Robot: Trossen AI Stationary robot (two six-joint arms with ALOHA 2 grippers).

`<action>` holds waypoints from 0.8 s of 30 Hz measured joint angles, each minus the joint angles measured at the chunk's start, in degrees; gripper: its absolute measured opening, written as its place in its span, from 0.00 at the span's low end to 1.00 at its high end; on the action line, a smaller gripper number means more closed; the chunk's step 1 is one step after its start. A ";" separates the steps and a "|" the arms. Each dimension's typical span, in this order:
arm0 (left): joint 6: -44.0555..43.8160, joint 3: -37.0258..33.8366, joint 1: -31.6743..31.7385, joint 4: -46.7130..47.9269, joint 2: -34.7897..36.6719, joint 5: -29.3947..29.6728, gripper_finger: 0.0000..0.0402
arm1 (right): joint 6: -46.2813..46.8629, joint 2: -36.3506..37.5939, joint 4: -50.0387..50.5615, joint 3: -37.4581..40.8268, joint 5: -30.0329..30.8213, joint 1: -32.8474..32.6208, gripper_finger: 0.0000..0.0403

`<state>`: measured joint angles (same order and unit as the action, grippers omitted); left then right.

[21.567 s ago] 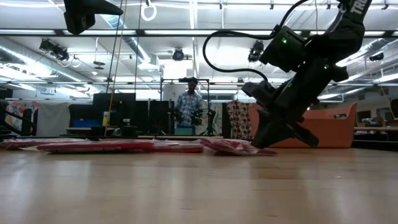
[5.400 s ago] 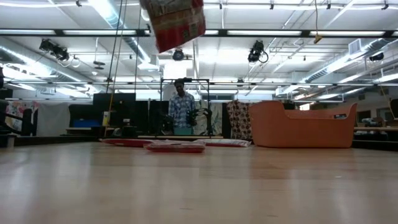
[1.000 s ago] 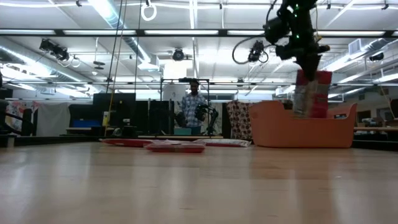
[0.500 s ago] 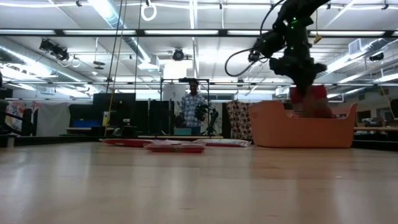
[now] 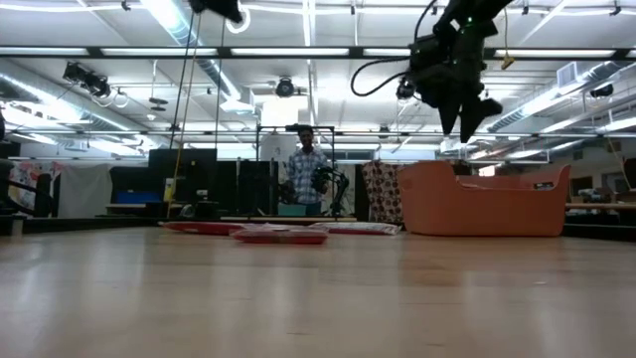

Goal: Sort popcorn bags into baskets
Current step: Put the red popcorn bag into the orange bin

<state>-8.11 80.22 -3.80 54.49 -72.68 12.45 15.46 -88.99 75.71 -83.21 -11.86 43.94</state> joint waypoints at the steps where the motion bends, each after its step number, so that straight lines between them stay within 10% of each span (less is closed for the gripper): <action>1: 2.01 -1.69 0.40 -1.10 -0.05 0.02 0.44 | -0.10 0.00 1.55 -1.41 0.15 0.06 0.58; 24: 32.11 -39.82 17.45 -23.56 -0.14 2.97 0.44 | 1.32 0.17 4.60 -23.70 9.63 -23.61 0.60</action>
<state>24.00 40.40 13.65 30.93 -72.82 15.42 16.78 -88.82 80.31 -106.91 -2.23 20.33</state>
